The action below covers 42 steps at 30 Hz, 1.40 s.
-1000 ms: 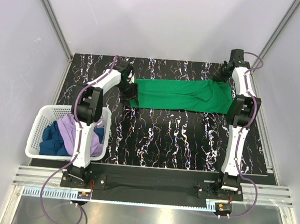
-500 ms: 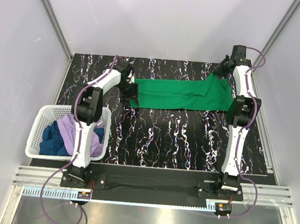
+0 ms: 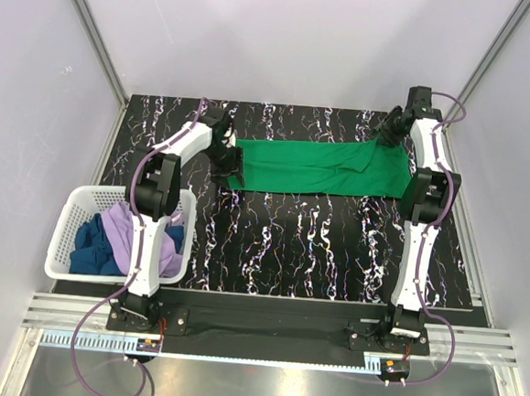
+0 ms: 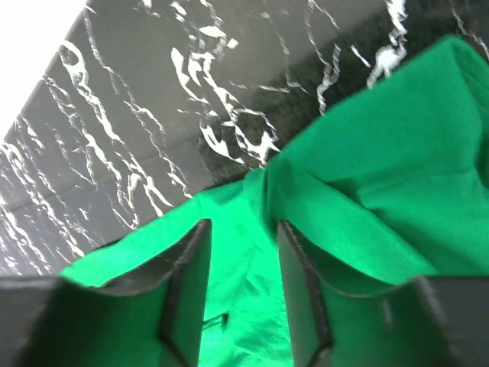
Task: Fold and stack the t-shirts
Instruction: Fold the tshirt
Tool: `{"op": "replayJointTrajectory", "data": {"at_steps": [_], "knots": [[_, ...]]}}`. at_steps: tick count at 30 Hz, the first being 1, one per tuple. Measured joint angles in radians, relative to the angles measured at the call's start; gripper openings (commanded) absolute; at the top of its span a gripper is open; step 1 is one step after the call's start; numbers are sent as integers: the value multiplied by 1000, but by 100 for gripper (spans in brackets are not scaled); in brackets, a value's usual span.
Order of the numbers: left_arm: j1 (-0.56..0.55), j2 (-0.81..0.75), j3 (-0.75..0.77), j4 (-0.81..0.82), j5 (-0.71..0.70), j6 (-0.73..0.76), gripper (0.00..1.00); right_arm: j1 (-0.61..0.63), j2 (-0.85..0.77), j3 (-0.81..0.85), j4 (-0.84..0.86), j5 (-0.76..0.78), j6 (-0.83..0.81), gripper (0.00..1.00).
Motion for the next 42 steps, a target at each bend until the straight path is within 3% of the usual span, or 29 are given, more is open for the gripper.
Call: {"op": "replayJointTrajectory", "data": {"at_steps": [5,9,11,15,16,19,24,36,40,42], "knots": [[5,0,0,-4,0,0,57,-11,-11,-17,-79,39,-3,60],[6,0,-1,-3,4,0,57,-36,-120,-215,-114,82,-3,66],[8,0,-2,-2,8,0,57,-55,-190,-314,-125,108,-9,64],[11,-5,-13,7,14,0,57,-84,-320,-447,-134,130,-30,46],[11,-6,-14,8,15,0,57,-87,-347,-475,-133,133,-34,34],[12,-6,-15,9,18,0,57,-87,-431,-570,-112,134,-43,14],[14,-6,-15,9,22,0,57,-86,-433,-608,-72,128,-46,3],[32,-24,-61,37,46,0,53,-169,-314,-665,1,164,-31,0],[36,-32,-81,50,48,-1,52,-180,-330,-687,4,188,-42,3],[36,-37,-87,55,49,-1,52,-177,-337,-695,3,204,-55,11]]}}
